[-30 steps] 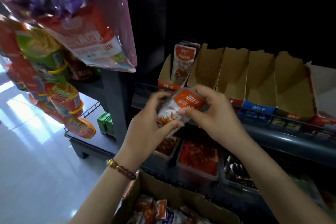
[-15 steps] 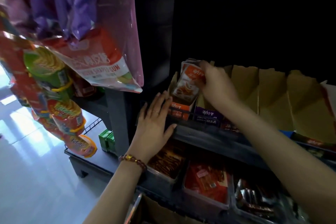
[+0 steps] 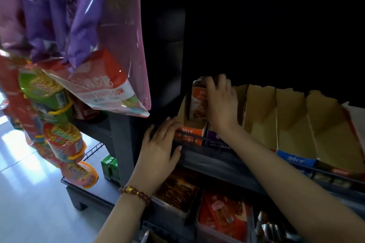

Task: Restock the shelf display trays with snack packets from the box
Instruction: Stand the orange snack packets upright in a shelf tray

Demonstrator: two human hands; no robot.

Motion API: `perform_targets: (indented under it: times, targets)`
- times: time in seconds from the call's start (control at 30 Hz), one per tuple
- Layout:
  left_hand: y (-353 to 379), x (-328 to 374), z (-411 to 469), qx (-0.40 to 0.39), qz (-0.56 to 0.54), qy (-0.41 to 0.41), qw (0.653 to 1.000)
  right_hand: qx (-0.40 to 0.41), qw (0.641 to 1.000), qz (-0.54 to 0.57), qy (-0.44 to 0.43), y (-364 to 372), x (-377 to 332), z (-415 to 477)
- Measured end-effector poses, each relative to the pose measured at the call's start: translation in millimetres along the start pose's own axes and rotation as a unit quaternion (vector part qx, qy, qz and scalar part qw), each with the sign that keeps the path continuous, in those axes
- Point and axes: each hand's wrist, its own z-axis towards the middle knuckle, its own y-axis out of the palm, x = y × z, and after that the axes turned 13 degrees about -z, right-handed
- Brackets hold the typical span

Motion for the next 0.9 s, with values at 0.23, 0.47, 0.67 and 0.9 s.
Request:
perform_targets:
  times: [0.23,0.47,0.67,0.9]
  targets:
    - [2,-1,0,0.002,0.002,0.001,1.000,-0.036,0.999,-0.012,-0.016,-2,-3,-2]
    - [2,0,0,0.001,-0.003,-0.005,1.000,-0.153,0.988,-0.007,-0.032,-6,-1,-14]
    - [3,1,-1,0.000,-0.005,-0.005,1.000,-0.172,0.984,0.024,-0.042,-9,1,-20]
    - [3,1,-1,-0.006,-0.003,-0.007,1.000,-0.181,0.979,0.095,-0.014,-16,4,-31]
